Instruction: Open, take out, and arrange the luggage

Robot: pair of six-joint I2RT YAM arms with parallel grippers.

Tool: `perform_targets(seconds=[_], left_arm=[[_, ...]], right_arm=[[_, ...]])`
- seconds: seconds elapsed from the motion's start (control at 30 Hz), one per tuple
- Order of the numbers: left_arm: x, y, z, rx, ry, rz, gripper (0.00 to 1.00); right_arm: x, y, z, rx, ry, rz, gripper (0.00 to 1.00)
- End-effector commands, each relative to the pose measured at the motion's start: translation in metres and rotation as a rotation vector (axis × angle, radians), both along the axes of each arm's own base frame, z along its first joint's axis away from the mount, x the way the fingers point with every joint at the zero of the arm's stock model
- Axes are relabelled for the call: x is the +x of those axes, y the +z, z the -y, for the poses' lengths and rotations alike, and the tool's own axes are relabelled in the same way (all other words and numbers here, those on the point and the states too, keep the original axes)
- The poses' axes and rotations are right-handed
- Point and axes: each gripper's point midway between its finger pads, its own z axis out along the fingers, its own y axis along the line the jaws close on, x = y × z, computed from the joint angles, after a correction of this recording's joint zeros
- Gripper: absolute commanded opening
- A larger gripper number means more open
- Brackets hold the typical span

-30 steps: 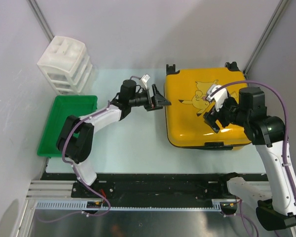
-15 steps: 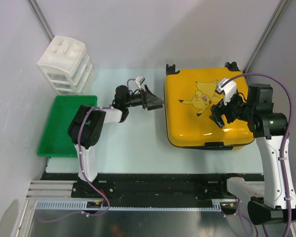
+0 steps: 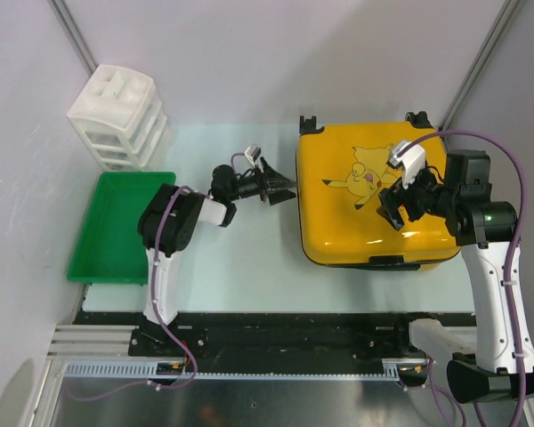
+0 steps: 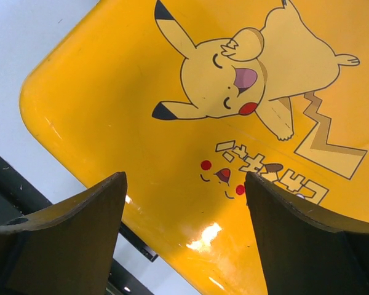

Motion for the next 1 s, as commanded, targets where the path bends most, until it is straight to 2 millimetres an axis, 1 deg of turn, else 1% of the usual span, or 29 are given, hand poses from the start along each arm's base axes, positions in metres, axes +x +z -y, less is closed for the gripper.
perform_targets(seconds=[0.0, 0.1, 0.2, 0.27, 0.3, 0.37, 0.4, 0.5, 0.53, 0.6, 0.63, 0.77, 0.83, 0.93, 0.97], left_arm=[[0.006, 0.014, 0.009, -0.049, 0.013, 0.025, 0.95], [0.001, 0.025, 0.018, -0.069, -0.011, 0.02, 0.94], [-0.008, 0.046, 0.023, -0.114, -0.036, 0.033, 0.92], [-0.014, 0.062, 0.023, -0.144, -0.047, 0.062, 0.9], [-0.017, 0.075, 0.022, -0.159, -0.052, 0.081, 0.89], [-0.023, 0.088, 0.02, -0.174, -0.054, 0.106, 0.86], [-0.028, 0.1, 0.018, -0.186, -0.063, 0.125, 0.85], [-0.037, 0.115, 0.015, -0.217, -0.07, 0.141, 0.82], [-0.04, 0.126, 0.013, -0.23, -0.069, 0.167, 0.81], [-0.048, 0.137, 0.015, -0.243, -0.085, 0.18, 0.8], [-0.053, 0.148, 0.015, -0.255, -0.094, 0.202, 0.8], [-0.064, 0.168, 0.019, -0.286, -0.118, 0.218, 0.79], [-0.066, 0.176, 0.021, -0.299, -0.123, 0.232, 0.78], [-0.07, 0.184, 0.027, -0.312, -0.139, 0.248, 0.77], [-0.072, 0.183, 0.029, -0.311, -0.146, 0.244, 0.77]], right_arm=[[-0.001, 0.005, -0.003, 0.005, 0.012, 0.02, 0.82], [-0.001, 0.004, -0.004, 0.002, 0.011, 0.02, 0.82], [-0.001, 0.005, -0.004, 0.001, 0.014, 0.026, 0.82], [-0.001, 0.006, -0.004, -0.001, 0.015, 0.029, 0.82], [-0.002, 0.006, -0.004, -0.001, 0.017, 0.028, 0.82], [-0.003, 0.006, -0.005, -0.001, 0.022, 0.03, 0.82], [-0.004, 0.007, -0.005, -0.002, 0.023, 0.033, 0.82], [-0.005, 0.009, -0.008, 0.002, 0.034, 0.041, 0.82], [-0.005, 0.009, -0.008, 0.001, 0.036, 0.045, 0.82], [-0.007, 0.011, -0.01, 0.001, 0.044, 0.051, 0.82], [-0.008, 0.011, -0.01, 0.0, 0.047, 0.055, 0.82], [-0.012, 0.015, -0.014, -0.003, 0.066, 0.071, 0.82], [-0.015, 0.015, -0.017, -0.002, 0.078, 0.074, 0.82], [-0.024, 0.017, -0.024, 0.001, 0.123, 0.081, 0.82], [-0.026, 0.017, -0.025, 0.001, 0.135, 0.08, 0.82]])
